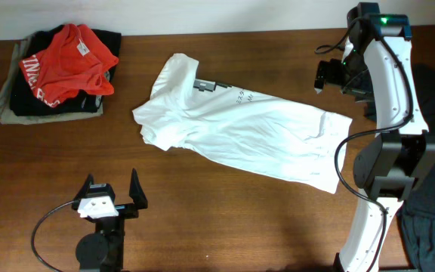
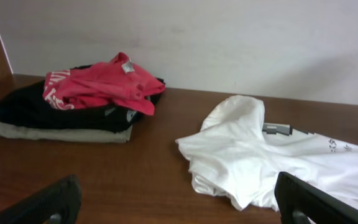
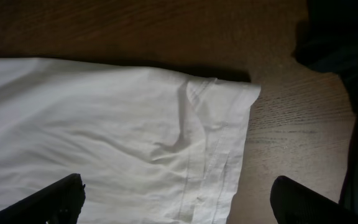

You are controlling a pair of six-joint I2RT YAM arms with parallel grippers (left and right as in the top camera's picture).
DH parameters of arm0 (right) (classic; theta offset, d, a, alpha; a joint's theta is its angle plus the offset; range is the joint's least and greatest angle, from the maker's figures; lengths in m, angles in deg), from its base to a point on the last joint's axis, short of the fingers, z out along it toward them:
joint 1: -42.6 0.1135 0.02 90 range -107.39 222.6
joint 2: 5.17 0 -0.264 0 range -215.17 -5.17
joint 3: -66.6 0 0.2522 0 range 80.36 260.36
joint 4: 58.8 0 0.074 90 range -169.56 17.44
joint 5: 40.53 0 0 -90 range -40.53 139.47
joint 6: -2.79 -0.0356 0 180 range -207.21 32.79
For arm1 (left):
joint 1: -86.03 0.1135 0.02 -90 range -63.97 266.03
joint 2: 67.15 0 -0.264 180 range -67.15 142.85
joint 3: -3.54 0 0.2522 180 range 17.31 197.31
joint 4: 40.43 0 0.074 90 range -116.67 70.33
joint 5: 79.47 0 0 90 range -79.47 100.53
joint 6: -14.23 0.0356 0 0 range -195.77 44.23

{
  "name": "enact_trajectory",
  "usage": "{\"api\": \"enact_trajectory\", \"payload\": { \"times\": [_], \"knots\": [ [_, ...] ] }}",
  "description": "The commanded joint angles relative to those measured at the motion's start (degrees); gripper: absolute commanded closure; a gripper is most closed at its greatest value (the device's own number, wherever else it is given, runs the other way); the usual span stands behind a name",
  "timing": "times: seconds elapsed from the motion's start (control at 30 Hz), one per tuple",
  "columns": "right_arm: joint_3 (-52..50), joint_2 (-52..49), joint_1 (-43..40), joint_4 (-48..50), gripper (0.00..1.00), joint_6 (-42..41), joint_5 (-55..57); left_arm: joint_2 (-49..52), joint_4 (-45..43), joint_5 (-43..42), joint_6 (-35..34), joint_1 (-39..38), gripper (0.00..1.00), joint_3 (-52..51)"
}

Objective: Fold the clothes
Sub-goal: 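Drag the white T-shirt leftward and drop it mid-table, then reach the left gripper to the white T-shirt's left shoulder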

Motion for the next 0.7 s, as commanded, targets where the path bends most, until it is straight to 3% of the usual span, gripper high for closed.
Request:
{"api": "enact_trajectory", "payload": {
  "times": [0.0, 0.23, 0.43, 0.53, 0.67],
  "knots": [
    [-0.3, 0.2, 0.1, 0.0, 0.02, 0.0, 0.7, -0.3, -1.9, -1.9, 0.9, 0.3, 0.01, -0.1],
    [-0.3, 0.2, 0.1, 0.0, 0.01, 0.0, 0.7, -0.3, -9.5, -20.5, 0.9, 0.3, 0.01, -0.1],
    [-0.3, 0.2, 0.1, 0.0, 0.01, 0.0, 0.7, 0.7, -20.6, -22.2, -1.2, 0.3, 0.01, 3.2],
    [-0.3, 0.2, 0.1, 0.0, 0.01, 0.0, 0.7, 5.1, -19.1, -22.2, -1.2, 0.3, 0.01, 8.5],
    [-0.3, 0.2, 0.1, 0.0, 0.01, 0.0, 0.7, 20.5, -13.6, -24.7, -1.2, 0.3, 0.01, 20.3]
  ]
}}
